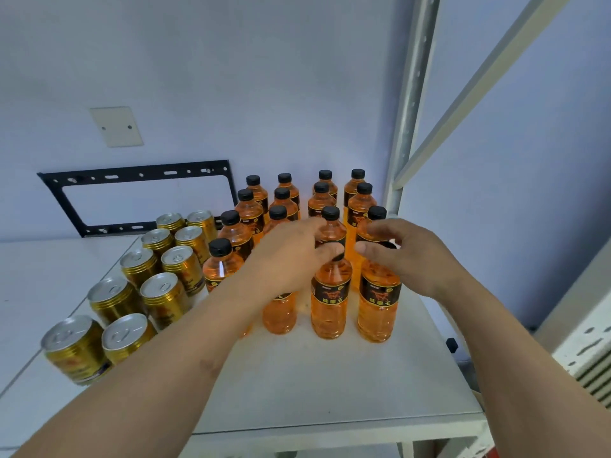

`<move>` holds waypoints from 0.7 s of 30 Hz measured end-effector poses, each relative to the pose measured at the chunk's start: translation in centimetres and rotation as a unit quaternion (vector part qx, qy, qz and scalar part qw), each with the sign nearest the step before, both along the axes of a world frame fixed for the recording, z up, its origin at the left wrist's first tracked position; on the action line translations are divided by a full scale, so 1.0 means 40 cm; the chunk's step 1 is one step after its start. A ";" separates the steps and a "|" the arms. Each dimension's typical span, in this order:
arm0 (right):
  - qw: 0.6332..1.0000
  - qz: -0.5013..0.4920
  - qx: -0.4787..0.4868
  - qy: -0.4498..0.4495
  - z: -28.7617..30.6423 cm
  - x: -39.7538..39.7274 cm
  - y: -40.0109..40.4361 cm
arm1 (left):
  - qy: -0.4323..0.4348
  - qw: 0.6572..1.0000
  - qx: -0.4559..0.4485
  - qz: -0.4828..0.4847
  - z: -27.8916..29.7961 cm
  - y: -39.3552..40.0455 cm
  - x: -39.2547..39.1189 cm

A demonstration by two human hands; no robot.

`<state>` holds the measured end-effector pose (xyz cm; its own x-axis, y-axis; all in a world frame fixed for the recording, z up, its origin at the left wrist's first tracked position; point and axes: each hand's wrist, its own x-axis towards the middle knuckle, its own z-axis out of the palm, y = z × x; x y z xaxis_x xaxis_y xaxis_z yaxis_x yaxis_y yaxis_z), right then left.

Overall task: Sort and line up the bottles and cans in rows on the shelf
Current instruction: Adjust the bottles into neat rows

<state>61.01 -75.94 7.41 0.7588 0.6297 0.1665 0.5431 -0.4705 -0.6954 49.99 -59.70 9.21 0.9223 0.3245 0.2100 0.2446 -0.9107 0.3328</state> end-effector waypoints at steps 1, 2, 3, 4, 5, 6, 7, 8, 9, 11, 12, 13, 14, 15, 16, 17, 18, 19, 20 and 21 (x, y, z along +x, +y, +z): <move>0.999 0.007 -0.011 -0.044 0.020 -0.010 0.022 | -0.021 0.999 0.023 0.023 0.010 0.018 -0.019; 0.996 0.023 -0.022 -0.084 0.041 -0.022 0.049 | -0.038 0.997 0.044 0.051 0.018 0.041 -0.040; 0.991 0.050 -0.035 -0.118 0.060 -0.034 0.079 | -0.047 0.994 0.060 0.079 0.024 0.067 -0.062; 0.985 0.083 -0.053 -0.145 0.076 -0.048 0.112 | -0.045 0.991 0.072 0.102 0.027 0.092 -0.083; 0.977 0.117 -0.076 -0.162 0.086 -0.061 0.146 | -0.032 0.989 0.082 0.119 0.025 0.115 -0.101; 0.969 0.145 -0.103 -0.172 0.091 -0.072 0.180 | -0.014 0.987 0.089 0.131 0.019 0.134 -0.117; 0.961 0.164 -0.132 -0.178 0.091 -0.081 0.211 | 0.003 0.986 0.089 0.144 0.010 0.148 -0.130; 0.954 0.176 -0.160 -0.183 0.088 -0.091 0.239 | 0.016 0.984 0.080 0.157 -0.002 0.160 -0.140; 0.947 0.181 -0.187 -0.190 0.081 -0.100 0.262 | 0.022 0.983 0.069 0.167 -0.013 0.169 -0.148; 0.936 0.176 -0.220 -0.209 0.065 -0.114 0.295 | 0.011 0.982 0.055 0.179 -0.029 0.186 -0.159; 0.937 0.167 -0.224 -0.210 0.058 -0.120 0.303 | 0.001 0.982 0.055 0.181 -0.033 0.194 -0.163; 0.941 0.156 -0.221 -0.203 0.053 -0.126 0.307 | -0.008 0.982 0.055 0.180 -0.035 0.201 -0.166; 0.946 0.145 -0.215 -0.193 0.049 -0.130 0.308 | -0.012 0.983 0.052 0.178 -0.034 0.207 -0.168; 0.950 0.133 -0.211 -0.186 0.047 -0.134 0.309 | -0.013 0.984 0.049 0.173 -0.033 0.211 -0.171; 0.953 0.122 -0.211 -0.182 0.047 -0.139 0.308 | -0.014 0.985 0.044 0.167 -0.033 0.215 -0.173; 0.955 0.111 -0.210 -0.178 0.050 -0.145 0.307 | -0.017 0.986 0.034 0.160 -0.034 0.220 -0.173; 0.957 0.101 -0.210 -0.173 0.053 -0.152 0.305 | -0.023 0.988 0.022 0.153 -0.036 0.224 -0.174; 0.959 0.094 -0.208 -0.170 0.054 -0.161 0.303 | -0.028 0.988 0.006 0.150 -0.042 0.232 -0.174; 0.961 0.086 -0.201 -0.172 0.053 -0.173 0.299 | -0.041 0.988 -0.018 0.148 -0.048 0.237 -0.177; 0.965 0.075 -0.180 -0.176 0.051 -0.186 0.294 | -0.062 0.985 -0.055 0.149 -0.058 0.238 -0.179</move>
<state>53.59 -64.18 9.45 0.5909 0.7933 0.1467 0.7965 -0.5448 -0.2625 42.83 -50.17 6.89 0.7518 0.6045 0.2632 0.4476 -0.7611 0.4694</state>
